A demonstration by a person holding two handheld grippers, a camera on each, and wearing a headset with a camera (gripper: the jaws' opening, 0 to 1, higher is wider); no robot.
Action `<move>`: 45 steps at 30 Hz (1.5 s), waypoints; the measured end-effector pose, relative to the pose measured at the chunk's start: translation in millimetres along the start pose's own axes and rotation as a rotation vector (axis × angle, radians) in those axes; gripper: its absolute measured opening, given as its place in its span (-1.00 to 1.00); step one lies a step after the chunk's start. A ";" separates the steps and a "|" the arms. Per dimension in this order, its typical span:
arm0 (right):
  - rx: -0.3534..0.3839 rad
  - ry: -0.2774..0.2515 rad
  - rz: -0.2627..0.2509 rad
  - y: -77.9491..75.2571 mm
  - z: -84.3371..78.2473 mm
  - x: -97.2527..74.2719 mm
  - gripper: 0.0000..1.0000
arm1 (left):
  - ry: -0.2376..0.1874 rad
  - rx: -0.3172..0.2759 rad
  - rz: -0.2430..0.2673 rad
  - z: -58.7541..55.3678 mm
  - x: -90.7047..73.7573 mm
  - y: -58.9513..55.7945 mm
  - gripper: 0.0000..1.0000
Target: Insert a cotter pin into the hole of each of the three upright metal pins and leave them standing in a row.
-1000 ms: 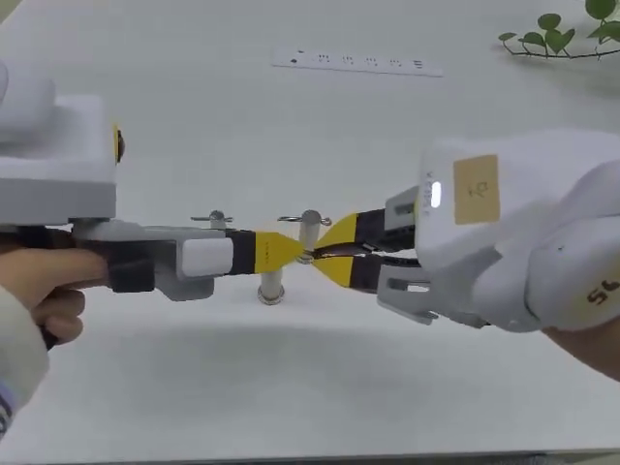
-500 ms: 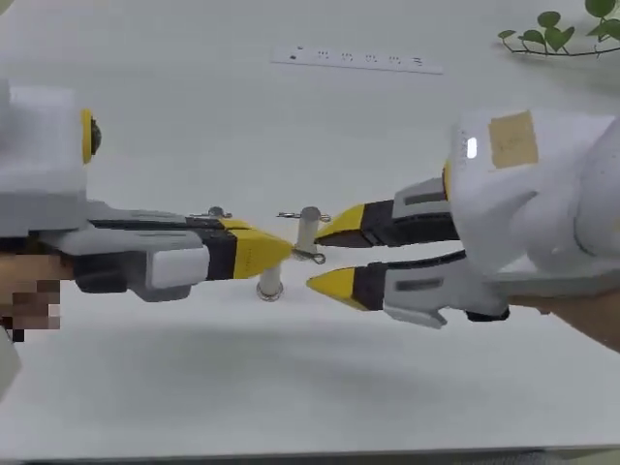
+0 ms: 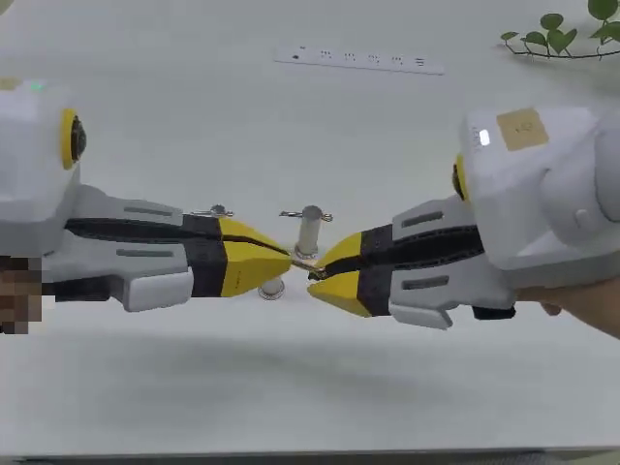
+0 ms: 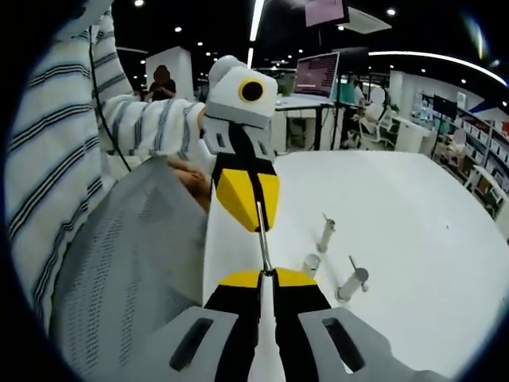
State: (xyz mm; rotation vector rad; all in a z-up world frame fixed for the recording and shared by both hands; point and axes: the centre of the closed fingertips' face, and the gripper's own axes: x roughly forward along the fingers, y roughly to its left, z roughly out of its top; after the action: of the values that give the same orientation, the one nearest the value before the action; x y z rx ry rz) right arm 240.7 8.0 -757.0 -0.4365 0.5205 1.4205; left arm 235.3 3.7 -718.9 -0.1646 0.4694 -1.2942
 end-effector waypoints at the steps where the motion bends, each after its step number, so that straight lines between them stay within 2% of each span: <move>1: 0.004 0.001 0.005 1.0 0.0 0.1 -0.88 | 0.007 0.017 -0.005 -1.1 0.6 -0.7 -0.99; 2: 0.004 0.004 0.010 2.1 -0.9 -0.1 -0.88 | 0.012 0.033 -0.010 -2.2 0.6 -1.8 -0.99; 4: 0.012 0.007 0.021 4.2 -1.8 0.6 -0.89 | 0.019 0.029 -0.018 -3.2 0.6 -2.5 -0.99; 11: 0.002 0.013 0.058 11.5 -1.8 0.7 -0.89 | 0.063 0.108 -0.037 -12.9 -0.1 -5.3 -0.99; 17: -0.002 0.019 0.103 18.7 -0.8 -0.7 -0.88 | 0.085 0.144 -0.059 -17.6 -7.9 -1.3 -0.99; 22: 0.011 0.034 0.138 24.1 -2.4 -0.7 -0.88 | 0.151 0.210 -0.086 -29.9 -12.2 1.0 -0.99; 23: 0.013 0.034 0.141 24.7 -2.3 -0.8 -0.89 | 0.157 0.215 -0.088 -29.8 -5.2 -5.7 -0.99; 27: 0.004 0.039 0.147 26.0 -2.5 -1.4 -0.90 | 0.163 0.208 -0.092 -29.4 3.3 -14.5 -0.99; 30: 0.009 0.043 0.154 27.1 -3.2 -1.4 -0.90 | 0.173 0.214 -0.097 -31.6 6.0 -16.9 -0.99; 41: 0.028 0.037 0.117 18.7 -6.4 -2.8 -0.92 | 0.156 0.198 -0.078 -31.4 3.5 -5.1 -0.98; 43: 0.029 0.038 0.108 17.2 -7.1 -2.4 -0.92 | 0.154 0.187 -0.074 -31.4 3.2 -2.8 -0.98; 45: 0.032 0.039 0.100 15.7 -8.0 -1.7 -0.92 | 0.149 0.142 -0.059 -31.7 3.0 1.4 -0.98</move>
State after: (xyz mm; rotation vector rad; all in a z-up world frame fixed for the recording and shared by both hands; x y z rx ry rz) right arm 224.4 3.7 -762.2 -0.4177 0.6032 1.5003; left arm 223.8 5.8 -748.5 0.0378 0.5002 -1.3987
